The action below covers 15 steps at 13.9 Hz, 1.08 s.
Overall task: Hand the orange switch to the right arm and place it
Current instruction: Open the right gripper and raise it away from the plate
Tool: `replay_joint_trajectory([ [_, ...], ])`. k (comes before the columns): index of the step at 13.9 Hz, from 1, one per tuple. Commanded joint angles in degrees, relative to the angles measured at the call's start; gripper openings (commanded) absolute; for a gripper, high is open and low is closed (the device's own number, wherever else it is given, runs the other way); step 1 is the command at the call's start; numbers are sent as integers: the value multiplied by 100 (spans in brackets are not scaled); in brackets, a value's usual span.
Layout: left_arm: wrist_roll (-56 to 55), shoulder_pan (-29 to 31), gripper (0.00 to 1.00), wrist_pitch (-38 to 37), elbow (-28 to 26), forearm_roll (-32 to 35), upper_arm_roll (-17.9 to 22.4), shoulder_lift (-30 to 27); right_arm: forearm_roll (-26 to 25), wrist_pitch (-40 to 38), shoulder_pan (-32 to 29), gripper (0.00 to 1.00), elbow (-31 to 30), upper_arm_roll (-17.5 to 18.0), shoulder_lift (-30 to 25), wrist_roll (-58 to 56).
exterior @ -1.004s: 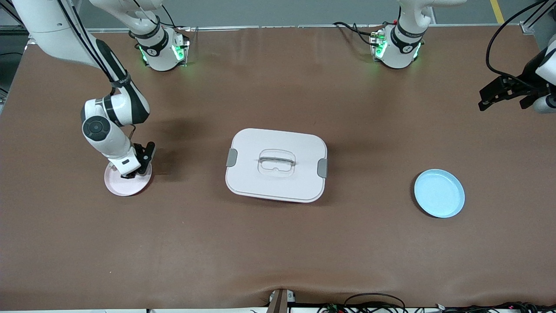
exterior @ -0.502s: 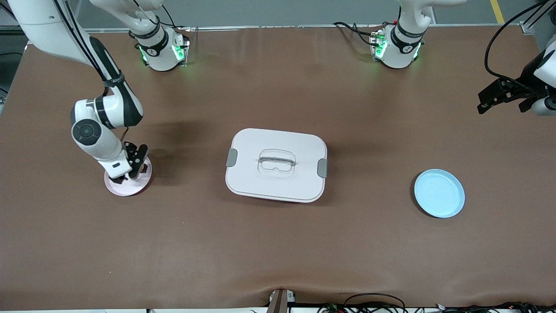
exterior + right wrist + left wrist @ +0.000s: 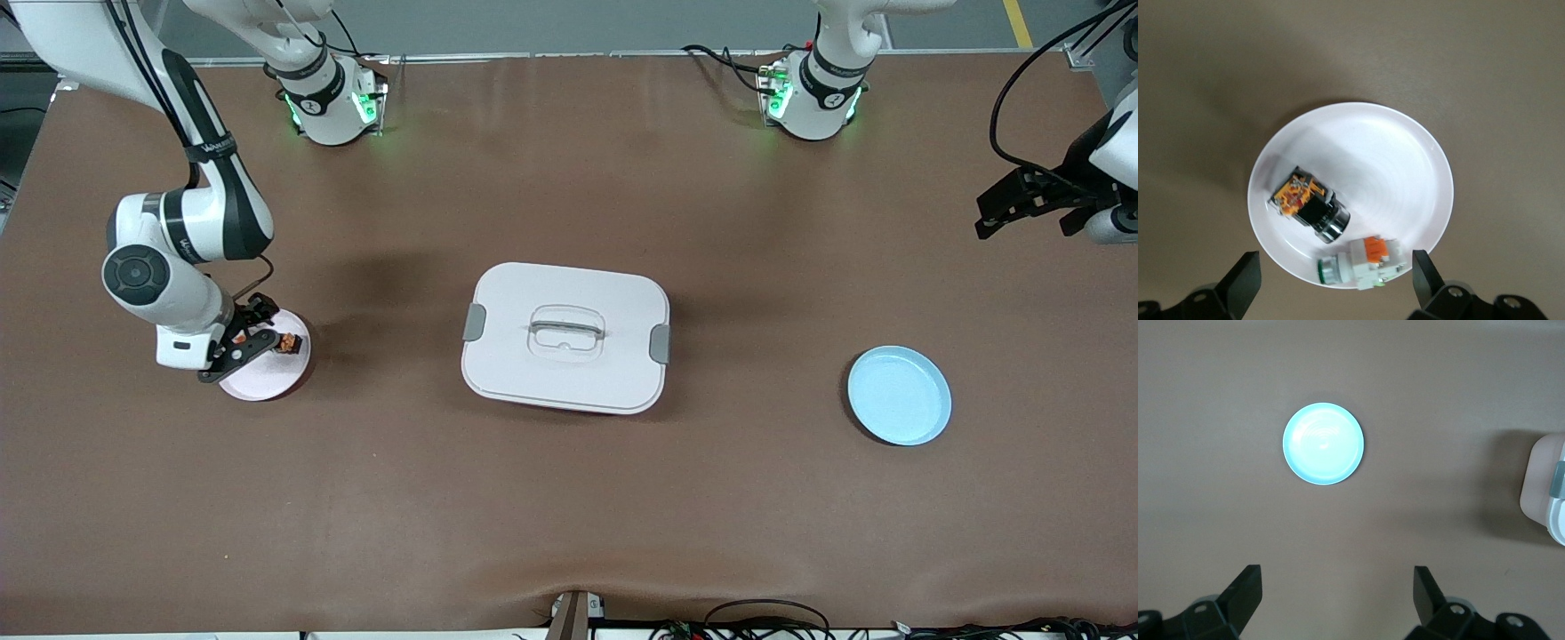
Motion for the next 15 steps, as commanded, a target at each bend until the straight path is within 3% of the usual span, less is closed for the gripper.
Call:
replay_joint_trajectory([
  [1,113,-4,100,-41,135,-78,-18,60,403,-97,-51,100,37,47,-161,934],
  [6,113,-13,100,-49,126,-78,-18,78,861,-62,-51,100,195,38,-222,2330],
  [9,121,-13,100,-76,126,-78,-27,69,1071,-141,-43,100,476,56,-222,2510],
  [15,-264,-66,100,-23,82,-95,-342,69,1274,-1790,45,100,2187,74,-222,2475],
])
